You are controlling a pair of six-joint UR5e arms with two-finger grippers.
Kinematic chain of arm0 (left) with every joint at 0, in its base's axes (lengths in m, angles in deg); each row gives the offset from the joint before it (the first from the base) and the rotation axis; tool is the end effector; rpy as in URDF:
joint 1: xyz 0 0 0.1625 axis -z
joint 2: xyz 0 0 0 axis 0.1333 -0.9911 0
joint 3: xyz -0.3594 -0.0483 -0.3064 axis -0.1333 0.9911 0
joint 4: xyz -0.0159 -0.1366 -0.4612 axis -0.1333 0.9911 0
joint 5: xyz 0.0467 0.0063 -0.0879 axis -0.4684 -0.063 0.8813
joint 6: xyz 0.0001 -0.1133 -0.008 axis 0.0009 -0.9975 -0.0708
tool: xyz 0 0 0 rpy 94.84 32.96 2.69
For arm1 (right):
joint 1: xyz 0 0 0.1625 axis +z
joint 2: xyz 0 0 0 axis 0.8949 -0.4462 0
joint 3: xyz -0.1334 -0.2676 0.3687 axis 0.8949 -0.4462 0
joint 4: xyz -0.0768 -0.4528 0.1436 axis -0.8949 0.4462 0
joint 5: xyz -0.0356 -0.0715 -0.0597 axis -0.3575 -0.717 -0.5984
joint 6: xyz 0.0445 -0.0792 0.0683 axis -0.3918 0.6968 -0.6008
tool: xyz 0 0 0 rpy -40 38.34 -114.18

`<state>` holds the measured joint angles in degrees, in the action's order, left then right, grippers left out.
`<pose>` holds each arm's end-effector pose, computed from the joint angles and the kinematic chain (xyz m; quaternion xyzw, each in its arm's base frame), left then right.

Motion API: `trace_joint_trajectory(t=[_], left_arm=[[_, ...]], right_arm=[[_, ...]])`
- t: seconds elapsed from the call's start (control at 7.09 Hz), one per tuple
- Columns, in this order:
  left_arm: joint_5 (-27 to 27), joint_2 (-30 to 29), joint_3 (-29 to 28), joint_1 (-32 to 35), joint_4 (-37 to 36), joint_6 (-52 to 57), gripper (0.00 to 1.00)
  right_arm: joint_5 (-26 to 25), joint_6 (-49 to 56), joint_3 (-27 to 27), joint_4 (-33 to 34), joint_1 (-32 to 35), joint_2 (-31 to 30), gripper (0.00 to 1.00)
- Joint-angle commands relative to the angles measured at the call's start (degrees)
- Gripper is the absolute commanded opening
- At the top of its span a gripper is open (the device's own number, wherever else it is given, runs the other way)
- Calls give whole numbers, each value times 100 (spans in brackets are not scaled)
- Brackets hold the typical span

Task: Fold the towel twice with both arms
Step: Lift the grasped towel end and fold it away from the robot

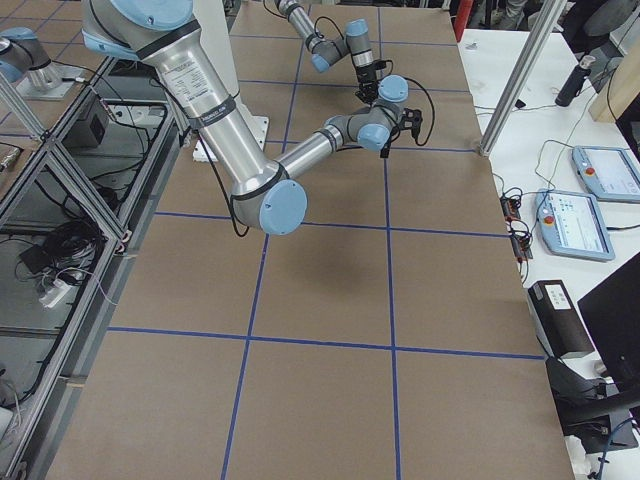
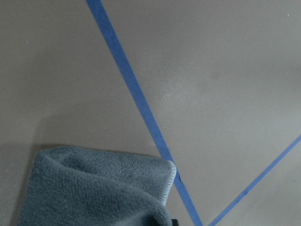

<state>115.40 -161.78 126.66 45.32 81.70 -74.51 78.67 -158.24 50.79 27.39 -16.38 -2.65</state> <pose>0.5797 -0.5742 0.3277 -0.1575 0.5716 -0.4673 0.6558 -0.5050 -0.6387 0.2776 0.0156 -0.5348 0.0504 0.8434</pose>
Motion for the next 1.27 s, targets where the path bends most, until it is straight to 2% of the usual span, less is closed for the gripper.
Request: trace_joint_trajectory(t=[0.0,0.42,0.85,1.13], left_arm=[[-16,-189,-267,-22,38,-73,0],[-25,-252,-356,-5,38,-3,100],[-43,-270,-391,22,38,6,100],[-60,-619,-775,22,81,15,100]], right_arm=[[-42,9,-8,-4,-1,0,100],[-42,9,-8,-4,-1,0,100],[-42,9,-8,-4,-1,-9,100],[-42,9,-16,-4,-1,-18,100]])
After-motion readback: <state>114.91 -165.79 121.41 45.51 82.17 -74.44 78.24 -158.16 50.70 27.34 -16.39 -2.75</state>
